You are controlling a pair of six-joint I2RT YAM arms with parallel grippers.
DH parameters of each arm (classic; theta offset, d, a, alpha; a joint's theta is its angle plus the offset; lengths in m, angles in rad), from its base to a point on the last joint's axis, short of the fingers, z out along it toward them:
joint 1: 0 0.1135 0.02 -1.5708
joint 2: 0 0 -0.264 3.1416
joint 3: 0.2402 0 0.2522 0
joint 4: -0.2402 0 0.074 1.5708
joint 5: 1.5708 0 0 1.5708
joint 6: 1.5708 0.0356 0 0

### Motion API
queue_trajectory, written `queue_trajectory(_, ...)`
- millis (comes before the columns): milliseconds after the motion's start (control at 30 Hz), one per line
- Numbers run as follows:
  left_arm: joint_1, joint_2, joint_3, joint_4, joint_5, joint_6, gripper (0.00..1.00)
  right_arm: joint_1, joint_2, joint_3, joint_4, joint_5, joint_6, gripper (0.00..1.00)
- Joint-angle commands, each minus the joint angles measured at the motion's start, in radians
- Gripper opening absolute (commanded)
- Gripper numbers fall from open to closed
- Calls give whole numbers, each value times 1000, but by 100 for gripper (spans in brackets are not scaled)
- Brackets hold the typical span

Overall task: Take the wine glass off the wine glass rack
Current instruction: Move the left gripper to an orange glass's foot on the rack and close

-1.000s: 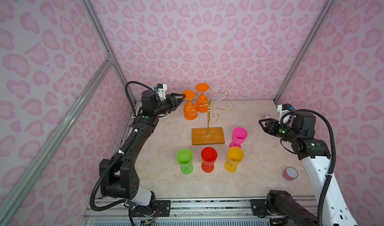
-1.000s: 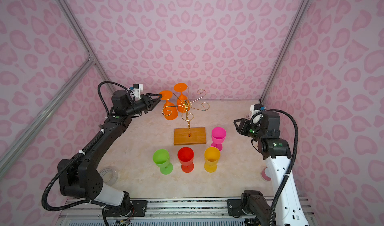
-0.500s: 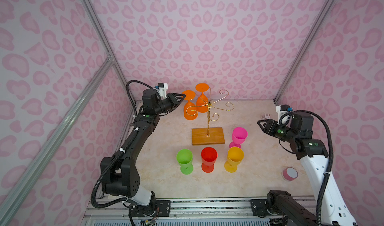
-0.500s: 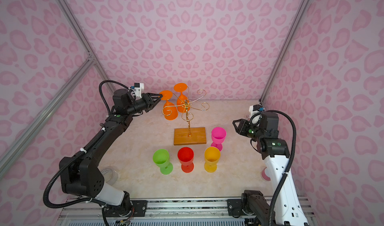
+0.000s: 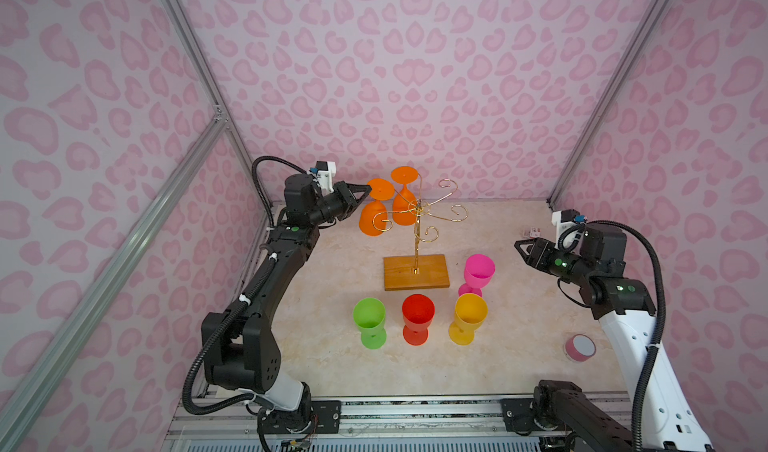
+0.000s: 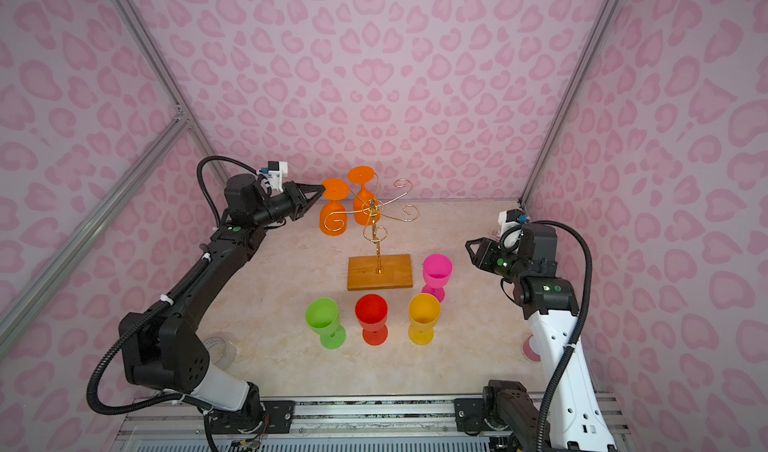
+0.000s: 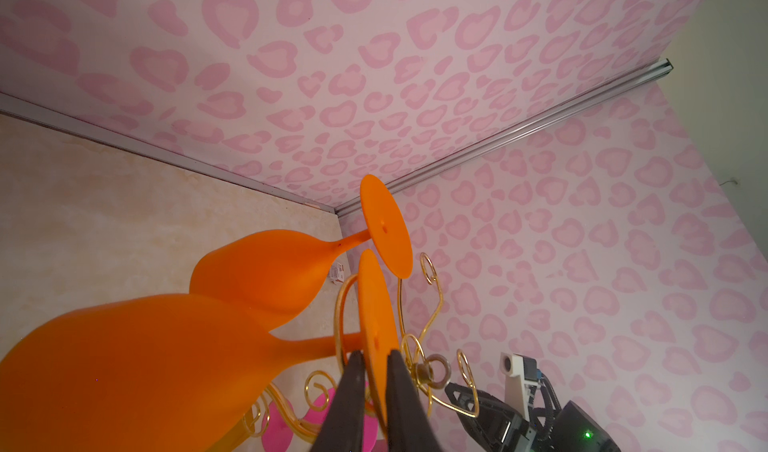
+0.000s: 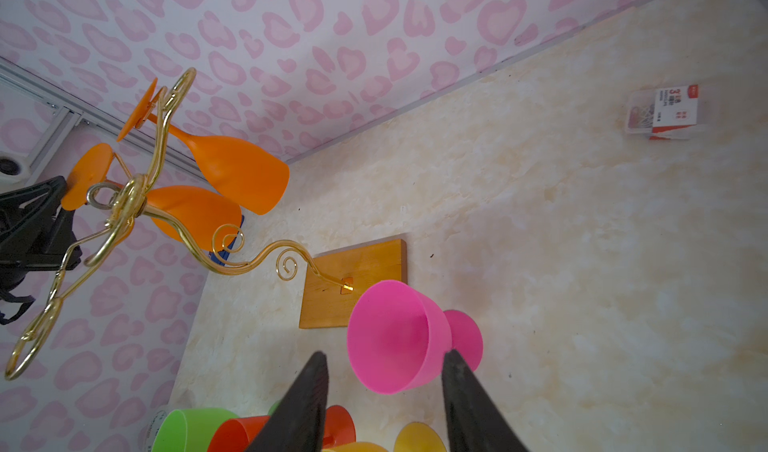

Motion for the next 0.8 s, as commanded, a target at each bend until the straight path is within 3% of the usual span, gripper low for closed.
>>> queue_trajectory(0, 0, 7, 7, 24, 13, 4, 10, 1, 2, -6, 19, -5, 6, 46)
queue_trajectory(200, 0, 5, 2, 22, 18, 5, 3, 1, 5, -8, 25, -8, 11, 46)
queue_trajectory(767, 34, -38, 16, 66, 27, -81, 2, 1, 4, -27, 49, -19, 25, 45)
